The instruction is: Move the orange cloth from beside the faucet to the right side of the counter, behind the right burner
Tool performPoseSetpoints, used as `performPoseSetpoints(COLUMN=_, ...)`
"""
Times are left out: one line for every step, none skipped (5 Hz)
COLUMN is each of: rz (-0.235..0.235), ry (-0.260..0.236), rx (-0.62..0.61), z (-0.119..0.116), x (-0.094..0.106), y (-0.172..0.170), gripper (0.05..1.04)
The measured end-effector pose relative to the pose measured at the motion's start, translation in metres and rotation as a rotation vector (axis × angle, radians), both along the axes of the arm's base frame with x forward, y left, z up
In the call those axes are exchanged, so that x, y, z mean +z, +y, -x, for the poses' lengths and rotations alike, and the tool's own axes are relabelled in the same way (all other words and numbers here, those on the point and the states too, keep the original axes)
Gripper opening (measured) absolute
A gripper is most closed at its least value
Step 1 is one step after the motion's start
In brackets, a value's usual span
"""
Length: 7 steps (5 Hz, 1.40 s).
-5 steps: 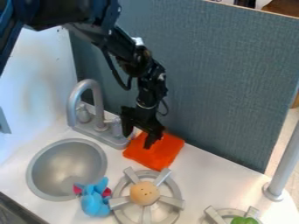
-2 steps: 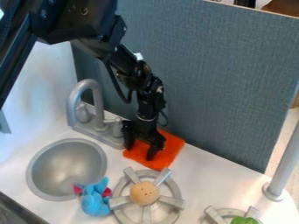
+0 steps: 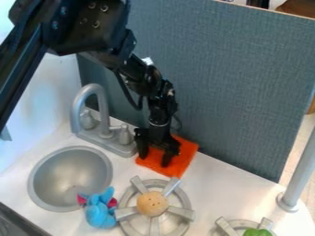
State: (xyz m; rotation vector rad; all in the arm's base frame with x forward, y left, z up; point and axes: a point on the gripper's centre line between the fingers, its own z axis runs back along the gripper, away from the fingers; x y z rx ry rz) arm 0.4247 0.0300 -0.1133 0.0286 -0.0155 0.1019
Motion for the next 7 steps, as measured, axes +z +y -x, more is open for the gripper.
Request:
performPoseSetpoints(rz=0.073, ry=-0.016, rx=-0.028, z=-0.003, x=0.0, y=-0.021, gripper=1.0)
performPoseSetpoints(rz=0.127, ry=-0.021, rx=-0.117, z=-0.003, x=0.002, y=-0.065, gripper=1.0)
performPoseSetpoints(rz=0.158, ry=-0.024, rx=-0.193, z=0.0, x=0.003, y=-0.103, gripper=1.0)
performPoseSetpoints(rz=0.197, ry=-0.01, rx=-0.295, z=0.009, x=0.004, y=-0.142, gripper=1.0)
performPoseSetpoints(rz=0.227, ry=0.005, rx=-0.372, z=0.025, x=0.003, y=-0.166, gripper=1.0)
performPoseSetpoints(rz=0.238, ry=0.023, rx=-0.413, z=0.033, x=0.004, y=-0.183, gripper=1.0)
performPoseSetpoints(rz=0.226, ry=-0.005, rx=-0.407, z=0.035, x=0.012, y=-0.186, gripper=1.0)
